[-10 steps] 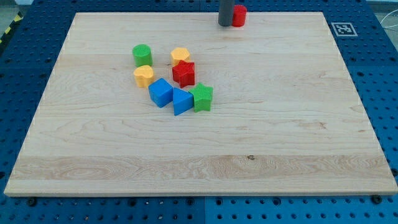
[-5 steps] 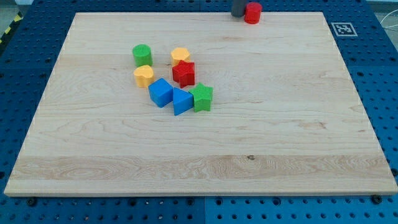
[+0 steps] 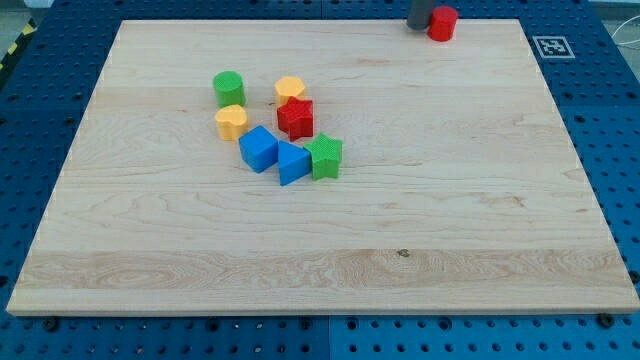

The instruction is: Move the red circle to the top right

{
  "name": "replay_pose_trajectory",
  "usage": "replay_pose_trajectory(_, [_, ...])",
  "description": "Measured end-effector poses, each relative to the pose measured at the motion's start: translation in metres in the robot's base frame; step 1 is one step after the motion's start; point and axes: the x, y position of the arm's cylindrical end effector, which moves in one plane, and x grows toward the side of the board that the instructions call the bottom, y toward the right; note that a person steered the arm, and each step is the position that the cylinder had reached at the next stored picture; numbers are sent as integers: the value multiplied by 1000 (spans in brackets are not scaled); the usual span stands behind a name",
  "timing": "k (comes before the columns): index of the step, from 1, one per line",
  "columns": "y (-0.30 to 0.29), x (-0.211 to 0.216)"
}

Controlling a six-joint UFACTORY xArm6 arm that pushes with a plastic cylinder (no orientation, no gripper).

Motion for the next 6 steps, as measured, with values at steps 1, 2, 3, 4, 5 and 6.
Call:
replay_pose_trajectory(1, [10,6])
replay_pose_trajectory(2, [18,12])
replay_pose_trajectory(3, [29,19])
replay_pose_trajectory(4, [38,27])
replay_pose_trajectory(5, [53,28])
replay_pose_trajectory(6, [65,30])
